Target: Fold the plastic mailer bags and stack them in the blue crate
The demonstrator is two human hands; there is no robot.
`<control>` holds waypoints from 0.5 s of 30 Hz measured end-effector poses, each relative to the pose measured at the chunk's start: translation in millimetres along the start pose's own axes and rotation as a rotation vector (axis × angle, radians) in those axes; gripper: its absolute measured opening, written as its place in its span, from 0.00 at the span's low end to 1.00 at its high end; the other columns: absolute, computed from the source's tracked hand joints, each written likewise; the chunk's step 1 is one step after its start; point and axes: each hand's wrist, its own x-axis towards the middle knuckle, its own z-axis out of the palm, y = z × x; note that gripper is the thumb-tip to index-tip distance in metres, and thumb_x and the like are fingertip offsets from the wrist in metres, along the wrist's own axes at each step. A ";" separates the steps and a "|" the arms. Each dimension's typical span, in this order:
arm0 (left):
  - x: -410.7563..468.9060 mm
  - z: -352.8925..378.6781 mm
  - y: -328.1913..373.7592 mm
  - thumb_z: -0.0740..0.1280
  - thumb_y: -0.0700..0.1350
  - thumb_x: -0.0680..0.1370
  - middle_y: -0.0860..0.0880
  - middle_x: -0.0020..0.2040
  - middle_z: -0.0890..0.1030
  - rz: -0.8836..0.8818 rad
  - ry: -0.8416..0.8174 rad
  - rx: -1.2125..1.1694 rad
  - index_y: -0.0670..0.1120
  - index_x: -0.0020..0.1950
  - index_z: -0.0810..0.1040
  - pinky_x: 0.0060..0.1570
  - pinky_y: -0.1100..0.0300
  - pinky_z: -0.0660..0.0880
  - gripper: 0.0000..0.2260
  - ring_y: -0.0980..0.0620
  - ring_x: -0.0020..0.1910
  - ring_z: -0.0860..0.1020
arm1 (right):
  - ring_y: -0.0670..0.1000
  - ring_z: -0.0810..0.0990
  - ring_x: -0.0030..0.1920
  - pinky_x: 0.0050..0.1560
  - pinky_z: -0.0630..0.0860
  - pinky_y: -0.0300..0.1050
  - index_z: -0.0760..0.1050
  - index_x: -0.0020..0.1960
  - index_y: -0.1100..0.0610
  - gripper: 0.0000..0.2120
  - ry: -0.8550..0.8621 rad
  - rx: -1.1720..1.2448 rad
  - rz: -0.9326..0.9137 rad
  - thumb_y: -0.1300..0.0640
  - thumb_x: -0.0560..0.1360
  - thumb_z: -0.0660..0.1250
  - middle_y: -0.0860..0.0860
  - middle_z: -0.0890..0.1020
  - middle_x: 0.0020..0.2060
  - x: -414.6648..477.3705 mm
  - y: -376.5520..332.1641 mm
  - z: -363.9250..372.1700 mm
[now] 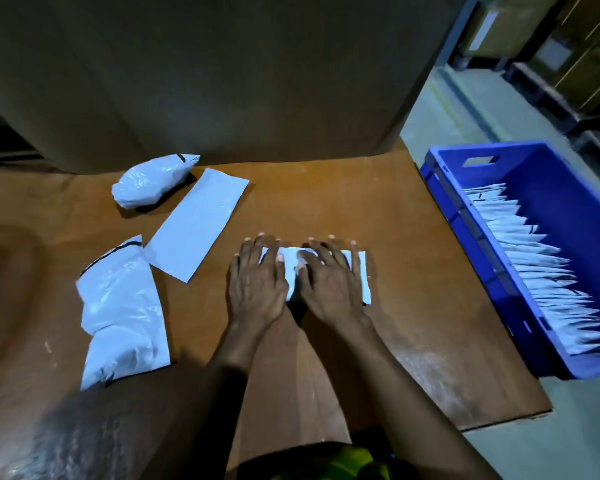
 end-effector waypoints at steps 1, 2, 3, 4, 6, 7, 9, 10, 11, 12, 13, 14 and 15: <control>-0.2 -0.4 -7.8 0.44 0.57 0.85 0.47 0.82 0.64 -0.011 0.009 0.027 0.52 0.79 0.70 0.80 0.45 0.52 0.27 0.45 0.82 0.57 | 0.56 0.70 0.76 0.80 0.50 0.57 0.81 0.67 0.52 0.24 -0.021 0.055 -0.020 0.47 0.82 0.52 0.50 0.79 0.71 0.5 -8.8 1.9; -1.9 -0.3 -14.5 0.43 0.58 0.86 0.47 0.83 0.62 -0.015 0.004 0.056 0.53 0.79 0.69 0.81 0.45 0.50 0.27 0.45 0.83 0.55 | 0.55 0.70 0.77 0.79 0.52 0.56 0.79 0.69 0.53 0.25 -0.072 0.113 -0.035 0.48 0.82 0.51 0.50 0.78 0.72 0.8 -16.6 5.3; -4.2 0.9 -19.0 0.41 0.59 0.86 0.47 0.83 0.61 -0.014 -0.006 0.069 0.54 0.80 0.69 0.81 0.45 0.48 0.28 0.45 0.83 0.53 | 0.54 0.69 0.77 0.79 0.54 0.55 0.77 0.72 0.53 0.25 -0.110 0.153 -0.042 0.48 0.82 0.51 0.50 0.77 0.72 0.1 -20.6 9.2; -6.8 1.7 -21.3 0.40 0.59 0.85 0.47 0.84 0.60 -0.011 -0.008 0.070 0.54 0.80 0.68 0.82 0.44 0.47 0.29 0.45 0.84 0.53 | 0.53 0.69 0.77 0.79 0.55 0.53 0.75 0.74 0.52 0.24 -0.117 0.171 -0.043 0.48 0.83 0.51 0.50 0.77 0.73 -0.4 -20.3 12.5; -9.6 3.4 -23.2 0.40 0.59 0.86 0.47 0.84 0.60 -0.006 0.009 0.078 0.55 0.80 0.67 0.81 0.42 0.47 0.28 0.45 0.84 0.53 | 0.50 0.68 0.77 0.79 0.55 0.50 0.74 0.74 0.50 0.22 -0.075 0.144 -0.049 0.45 0.85 0.53 0.47 0.77 0.73 -4.0 -11.8 14.9; -10.1 3.8 -23.8 0.41 0.59 0.86 0.47 0.83 0.61 -0.004 0.018 0.085 0.55 0.80 0.68 0.81 0.42 0.47 0.28 0.44 0.84 0.53 | 0.49 0.68 0.77 0.79 0.55 0.49 0.74 0.74 0.48 0.22 -0.052 0.114 -0.052 0.42 0.86 0.54 0.46 0.76 0.73 -7.4 -4.2 14.2; -10.2 5.5 -25.7 0.44 0.59 0.86 0.47 0.83 0.61 0.003 0.034 0.089 0.54 0.80 0.68 0.81 0.41 0.48 0.26 0.44 0.84 0.54 | 0.48 0.67 0.78 0.80 0.56 0.52 0.73 0.75 0.45 0.23 -0.006 0.027 -0.043 0.38 0.85 0.54 0.43 0.75 0.74 -15.8 15.1 9.9; -10.6 6.5 -26.9 0.44 0.59 0.87 0.47 0.83 0.61 0.007 0.039 0.090 0.54 0.80 0.69 0.81 0.41 0.48 0.26 0.44 0.83 0.54 | 0.48 0.66 0.78 0.79 0.56 0.54 0.72 0.75 0.44 0.23 0.025 -0.013 -0.029 0.37 0.85 0.54 0.42 0.74 0.75 -20.4 23.0 7.2; -10.3 7.0 -27.5 0.43 0.59 0.87 0.47 0.83 0.61 0.010 0.039 0.093 0.54 0.80 0.69 0.81 0.41 0.48 0.27 0.44 0.83 0.54 | 0.49 0.66 0.78 0.79 0.57 0.56 0.72 0.75 0.43 0.23 0.057 -0.034 -0.017 0.36 0.85 0.53 0.43 0.74 0.74 -24.3 27.9 5.1; -10.2 7.1 -26.8 0.42 0.60 0.86 0.47 0.83 0.61 0.008 0.031 0.094 0.55 0.80 0.69 0.81 0.41 0.48 0.28 0.44 0.84 0.54 | 0.49 0.66 0.78 0.78 0.58 0.57 0.73 0.74 0.43 0.23 0.081 -0.036 -0.009 0.36 0.85 0.53 0.43 0.74 0.74 -27.0 29.5 3.4; -10.4 6.7 -25.7 0.40 0.61 0.86 0.47 0.83 0.61 0.002 0.023 0.097 0.55 0.80 0.68 0.81 0.41 0.47 0.29 0.44 0.84 0.54 | 0.50 0.66 0.78 0.78 0.59 0.58 0.73 0.74 0.43 0.23 0.089 -0.029 -0.002 0.36 0.84 0.53 0.43 0.74 0.74 -28.5 28.4 2.1; -10.3 4.9 -24.8 0.39 0.62 0.85 0.47 0.84 0.60 -0.004 0.015 0.098 0.55 0.80 0.68 0.81 0.41 0.46 0.30 0.44 0.84 0.53 | 0.49 0.65 0.78 0.78 0.58 0.58 0.72 0.74 0.43 0.23 0.080 -0.015 0.006 0.36 0.84 0.53 0.43 0.73 0.74 -28.5 26.7 0.9; -9.9 1.8 -24.2 0.38 0.63 0.84 0.48 0.84 0.59 -0.009 -0.006 0.089 0.56 0.81 0.67 0.81 0.41 0.45 0.31 0.45 0.84 0.52 | 0.48 0.64 0.79 0.79 0.57 0.58 0.71 0.75 0.42 0.24 0.041 0.017 0.014 0.35 0.84 0.53 0.43 0.72 0.75 -27.3 26.0 -0.5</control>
